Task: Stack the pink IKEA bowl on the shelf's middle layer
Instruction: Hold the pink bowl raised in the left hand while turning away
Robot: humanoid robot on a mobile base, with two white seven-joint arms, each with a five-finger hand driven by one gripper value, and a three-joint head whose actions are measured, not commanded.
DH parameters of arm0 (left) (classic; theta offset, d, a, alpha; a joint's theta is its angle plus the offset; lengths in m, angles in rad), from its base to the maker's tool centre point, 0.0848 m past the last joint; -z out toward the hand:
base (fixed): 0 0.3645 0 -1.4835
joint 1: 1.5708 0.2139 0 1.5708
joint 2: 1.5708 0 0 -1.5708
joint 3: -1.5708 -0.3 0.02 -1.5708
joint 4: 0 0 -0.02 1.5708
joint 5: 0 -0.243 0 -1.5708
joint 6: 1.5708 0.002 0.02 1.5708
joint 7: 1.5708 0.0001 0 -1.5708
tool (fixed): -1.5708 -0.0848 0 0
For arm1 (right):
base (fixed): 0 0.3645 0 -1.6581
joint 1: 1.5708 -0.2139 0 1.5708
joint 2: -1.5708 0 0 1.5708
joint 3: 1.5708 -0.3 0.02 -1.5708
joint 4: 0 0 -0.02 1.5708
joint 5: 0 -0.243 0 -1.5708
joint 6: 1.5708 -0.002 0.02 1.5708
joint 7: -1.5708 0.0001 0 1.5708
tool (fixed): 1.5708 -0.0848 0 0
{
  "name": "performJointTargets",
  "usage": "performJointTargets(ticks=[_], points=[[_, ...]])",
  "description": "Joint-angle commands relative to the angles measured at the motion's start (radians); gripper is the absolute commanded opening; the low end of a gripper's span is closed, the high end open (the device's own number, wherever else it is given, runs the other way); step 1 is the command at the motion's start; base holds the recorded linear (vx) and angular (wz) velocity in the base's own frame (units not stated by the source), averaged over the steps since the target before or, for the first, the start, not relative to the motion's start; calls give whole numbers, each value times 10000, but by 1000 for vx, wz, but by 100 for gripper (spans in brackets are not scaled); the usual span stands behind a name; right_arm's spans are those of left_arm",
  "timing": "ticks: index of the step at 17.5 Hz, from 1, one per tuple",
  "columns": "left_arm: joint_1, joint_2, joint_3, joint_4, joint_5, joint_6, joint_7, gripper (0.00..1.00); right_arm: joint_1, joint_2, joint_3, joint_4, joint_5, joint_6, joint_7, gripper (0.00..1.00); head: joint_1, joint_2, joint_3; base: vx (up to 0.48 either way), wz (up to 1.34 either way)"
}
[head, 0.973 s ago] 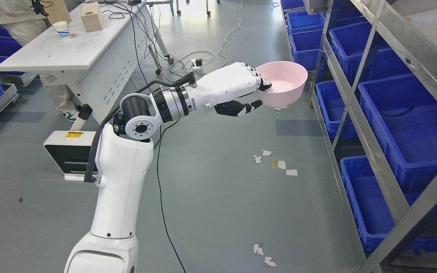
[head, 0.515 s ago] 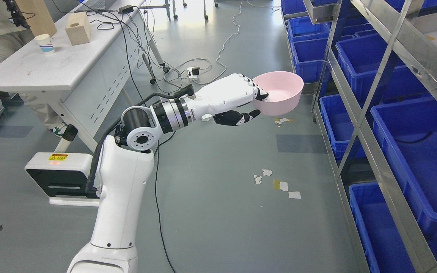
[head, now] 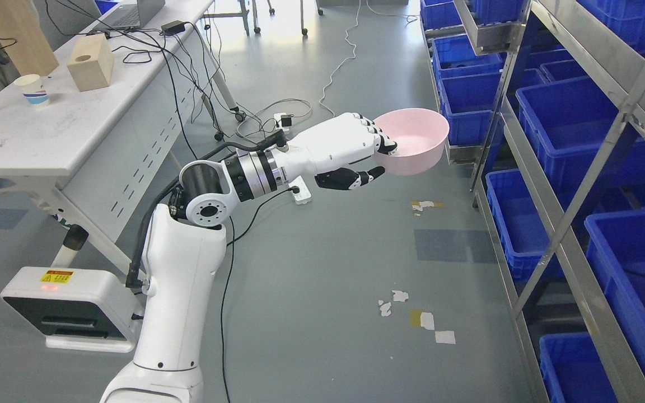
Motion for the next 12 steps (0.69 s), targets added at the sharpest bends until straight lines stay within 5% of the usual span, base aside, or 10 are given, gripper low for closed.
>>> performJointTargets(ticks=[1, 12], points=[[21, 175, -87, -37, 10, -211, 62, 2, 31, -175, 0, -175, 0, 34, -9, 100, 0, 0, 0, 417, 3], [67, 175, 143, -37, 10, -211, 384, 2, 46, -175, 0, -175, 0, 34, -9, 100, 0, 0, 0, 389, 115]])
